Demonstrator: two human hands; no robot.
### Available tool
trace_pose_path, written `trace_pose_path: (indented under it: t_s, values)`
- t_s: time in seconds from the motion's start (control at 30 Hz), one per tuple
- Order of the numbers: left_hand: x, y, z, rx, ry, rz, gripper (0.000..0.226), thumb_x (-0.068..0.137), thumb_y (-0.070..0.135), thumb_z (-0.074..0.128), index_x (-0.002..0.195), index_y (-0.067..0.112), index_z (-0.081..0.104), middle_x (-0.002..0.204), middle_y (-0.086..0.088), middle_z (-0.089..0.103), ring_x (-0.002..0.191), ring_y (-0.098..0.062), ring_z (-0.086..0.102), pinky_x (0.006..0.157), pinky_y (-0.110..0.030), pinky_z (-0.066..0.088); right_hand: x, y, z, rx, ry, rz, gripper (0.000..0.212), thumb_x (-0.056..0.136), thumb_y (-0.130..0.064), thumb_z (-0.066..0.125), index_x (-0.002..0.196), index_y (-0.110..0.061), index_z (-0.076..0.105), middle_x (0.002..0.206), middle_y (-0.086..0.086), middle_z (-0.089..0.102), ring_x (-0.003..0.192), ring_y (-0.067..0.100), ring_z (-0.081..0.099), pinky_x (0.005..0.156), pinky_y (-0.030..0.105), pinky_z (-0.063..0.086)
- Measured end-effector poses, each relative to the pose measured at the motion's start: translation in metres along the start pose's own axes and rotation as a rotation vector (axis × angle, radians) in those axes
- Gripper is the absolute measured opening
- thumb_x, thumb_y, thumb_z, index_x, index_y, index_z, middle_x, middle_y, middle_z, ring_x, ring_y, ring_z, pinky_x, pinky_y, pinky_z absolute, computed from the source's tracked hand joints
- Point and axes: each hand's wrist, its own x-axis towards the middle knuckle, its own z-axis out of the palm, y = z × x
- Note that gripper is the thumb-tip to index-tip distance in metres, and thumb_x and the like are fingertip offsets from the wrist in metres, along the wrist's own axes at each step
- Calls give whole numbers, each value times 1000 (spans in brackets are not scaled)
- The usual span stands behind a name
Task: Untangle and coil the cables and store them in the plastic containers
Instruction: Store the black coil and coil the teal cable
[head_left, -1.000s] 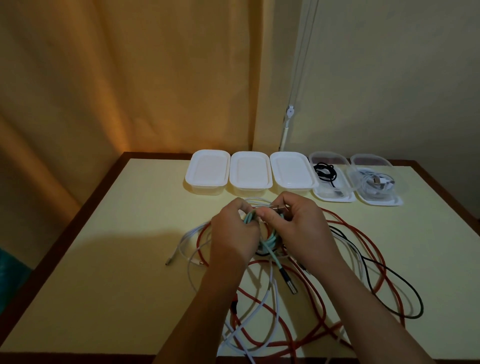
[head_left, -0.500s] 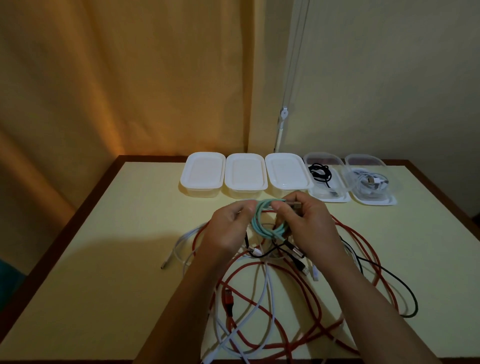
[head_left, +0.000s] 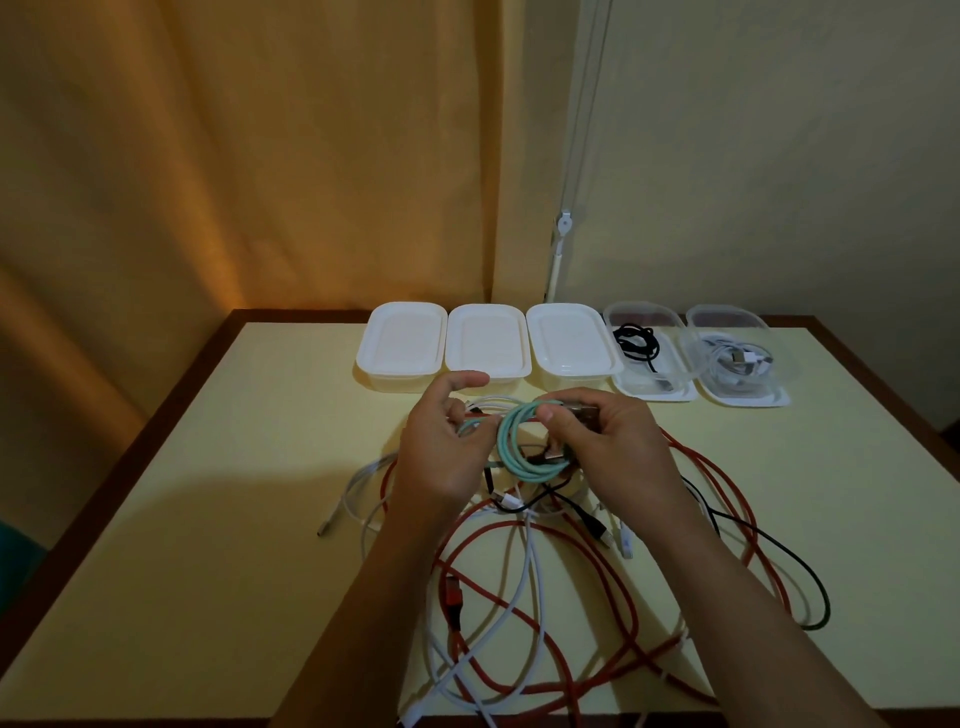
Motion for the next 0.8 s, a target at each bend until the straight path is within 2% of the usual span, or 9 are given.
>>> trace_pose_path:
  t_s: [0.07, 0.1, 0.13, 0.27, 0.33, 0.5, 0.6, 0.7, 0.8]
  values:
    - [-2, 1, 2, 118, 48, 54, 33, 83, 21, 78, 111, 31, 64, 70, -3, 48, 66, -5, 31, 64, -39, 50, 0, 0, -1, -28, 18, -6, 15, 93, -19, 69, 89, -31, 76, 79, -16, 75, 74, 2, 70, 67, 15, 54]
    - [-2, 2, 1, 189, 65, 75, 30, 82, 25, 79, 110, 29, 66, 79, -5, 57, 109, -12, 34, 64, -39, 49, 0, 0, -2, -40, 31, -7, 13, 93, -19, 69, 90, -30, 77, 80, -16, 75, 76, 1, 70, 68, 15, 54]
    - [-2, 3, 0, 259, 63, 83, 25, 83, 30, 78, 106, 27, 70, 84, -1, 59, 86, -21, 61, 62, -36, 45, 1, 1, -3, -51, 46, -7, 12, 92, -20, 70, 91, -29, 77, 81, -15, 75, 77, 1, 70, 69, 16, 54]
    - [-1, -2, -3, 365, -62, 54, 12, 89, 37, 69, 79, 30, 72, 67, 8, 61, 71, -13, 56, 61, -29, 44, 1, 4, -4, -111, 90, -23, 10, 91, -22, 71, 93, -30, 77, 85, -14, 75, 80, 1, 70, 73, 22, 56]
    - [0, -3, -3, 315, -96, 20, 19, 93, 36, 63, 79, 25, 72, 71, 6, 68, 72, -11, 62, 68, -34, 52, 1, 5, -3, -132, 111, -40, 9, 91, -23, 72, 95, -28, 78, 87, -14, 75, 82, 1, 70, 75, 24, 56]
    - [1, 0, -9, 95, -306, -148, 23, 94, 37, 63, 92, 15, 69, 48, 16, 52, 41, 0, 43, 50, -24, 32, 1, 5, -3, -191, 133, -91, 10, 91, -23, 72, 98, -28, 78, 86, -19, 73, 82, -4, 68, 73, 17, 55]
    - [-2, -1, -7, 69, -294, -161, 15, 90, 27, 69, 88, 14, 63, 52, 16, 57, 43, 2, 47, 51, -24, 35, 0, 5, -1, -213, 119, -113, 12, 91, -23, 72, 101, -28, 77, 86, -23, 70, 84, -6, 67, 72, 12, 54]
    - [-4, -1, -1, 187, -171, -115, 17, 90, 27, 69, 89, 14, 59, 72, 7, 64, 62, -3, 56, 58, -23, 41, 1, 6, 0, -223, 95, -74, 10, 92, -24, 70, 98, -31, 74, 87, -19, 72, 80, -7, 67, 65, 9, 52]
    - [-8, 3, 4, 233, -107, -48, 17, 92, 23, 67, 87, 14, 54, 77, 4, 60, 64, 4, 58, 53, -9, 39, 2, 7, 1, -248, 70, -21, 6, 93, -25, 66, 95, -26, 72, 83, -11, 72, 74, -3, 67, 59, 11, 51]
